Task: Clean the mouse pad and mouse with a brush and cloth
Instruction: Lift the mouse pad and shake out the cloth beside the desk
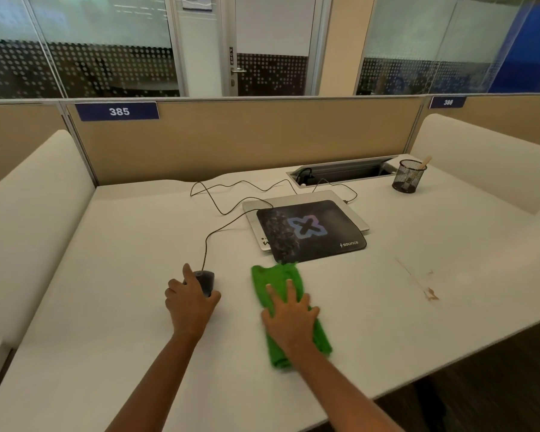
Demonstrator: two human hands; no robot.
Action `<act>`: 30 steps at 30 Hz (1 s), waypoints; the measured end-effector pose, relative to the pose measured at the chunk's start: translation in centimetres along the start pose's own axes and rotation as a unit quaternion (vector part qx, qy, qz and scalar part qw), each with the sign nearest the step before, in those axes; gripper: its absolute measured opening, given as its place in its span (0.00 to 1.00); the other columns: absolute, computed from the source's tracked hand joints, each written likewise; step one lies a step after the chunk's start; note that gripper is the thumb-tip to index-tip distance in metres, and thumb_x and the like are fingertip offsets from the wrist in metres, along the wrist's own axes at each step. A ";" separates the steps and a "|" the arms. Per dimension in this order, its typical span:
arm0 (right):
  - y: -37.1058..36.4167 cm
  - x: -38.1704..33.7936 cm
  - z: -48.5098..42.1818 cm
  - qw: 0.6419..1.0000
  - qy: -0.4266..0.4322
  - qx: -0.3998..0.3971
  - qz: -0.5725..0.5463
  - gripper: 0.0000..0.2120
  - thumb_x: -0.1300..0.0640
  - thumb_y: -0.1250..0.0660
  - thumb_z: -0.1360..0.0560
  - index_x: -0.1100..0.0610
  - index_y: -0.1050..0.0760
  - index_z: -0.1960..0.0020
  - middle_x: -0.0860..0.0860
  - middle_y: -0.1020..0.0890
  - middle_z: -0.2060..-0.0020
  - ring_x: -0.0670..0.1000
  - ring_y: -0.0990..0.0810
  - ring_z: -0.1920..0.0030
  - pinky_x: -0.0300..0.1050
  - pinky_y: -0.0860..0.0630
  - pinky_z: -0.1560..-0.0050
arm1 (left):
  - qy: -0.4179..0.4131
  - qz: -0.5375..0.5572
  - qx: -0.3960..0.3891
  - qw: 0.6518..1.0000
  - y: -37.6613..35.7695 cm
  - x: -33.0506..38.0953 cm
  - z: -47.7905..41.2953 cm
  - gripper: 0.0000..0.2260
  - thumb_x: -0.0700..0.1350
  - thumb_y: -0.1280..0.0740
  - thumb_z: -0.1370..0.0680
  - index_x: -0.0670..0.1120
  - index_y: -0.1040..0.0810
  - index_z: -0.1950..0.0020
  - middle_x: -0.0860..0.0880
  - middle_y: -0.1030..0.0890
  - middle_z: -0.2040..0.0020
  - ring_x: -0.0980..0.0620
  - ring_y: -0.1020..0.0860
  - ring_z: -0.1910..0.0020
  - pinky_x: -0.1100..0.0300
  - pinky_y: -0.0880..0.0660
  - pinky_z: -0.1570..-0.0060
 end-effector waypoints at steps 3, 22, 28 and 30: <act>1.3 6.7 0.0 0.996 -0.088 0.019 0.016 0.26 0.41 0.47 0.24 0.38 0.49 0.27 0.52 0.46 0.25 0.61 0.37 0.33 0.57 0.37 0.37 | -0.009 0.007 -0.009 1.000 -0.3 0.6 0.5 0.36 0.50 0.31 0.27 0.40 0.45 0.26 0.33 0.32 0.37 0.36 0.31 0.39 0.47 0.31 0.40; -0.9 -2.0 1.9 0.996 0.069 -0.047 -0.039 0.31 0.38 0.45 0.26 0.38 0.53 0.27 0.51 0.55 0.24 0.64 0.55 0.26 0.66 0.50 0.32 | -0.027 0.026 -0.004 0.999 -2.2 2.6 0.6 0.35 0.50 0.30 0.27 0.38 0.42 0.27 0.32 0.32 0.39 0.34 0.31 0.40 0.45 0.31 0.42; -0.3 4.0 -0.4 0.999 0.022 0.025 -0.022 0.29 0.37 0.45 0.27 0.35 0.50 0.28 0.46 0.49 0.24 0.58 0.45 0.29 0.57 0.42 0.35 | -0.045 0.034 -0.018 0.998 -3.5 4.2 1.1 0.36 0.50 0.30 0.27 0.38 0.43 0.26 0.33 0.32 0.38 0.37 0.31 0.39 0.48 0.31 0.41; 0.4 7.1 -1.3 0.999 -0.012 0.039 -0.003 0.28 0.37 0.46 0.26 0.35 0.49 0.28 0.47 0.47 0.24 0.58 0.41 0.31 0.55 0.40 0.38 | -0.052 0.030 -0.029 0.998 -4.1 4.8 1.3 0.36 0.51 0.31 0.27 0.40 0.45 0.26 0.35 0.33 0.37 0.38 0.31 0.39 0.49 0.30 0.41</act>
Point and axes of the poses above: each hand's wrist, its own z-axis away from the middle knuckle, its own y-axis out of the back of the hand, x = y × z, the point moved 4 cm from there along -z, towards the middle knuckle
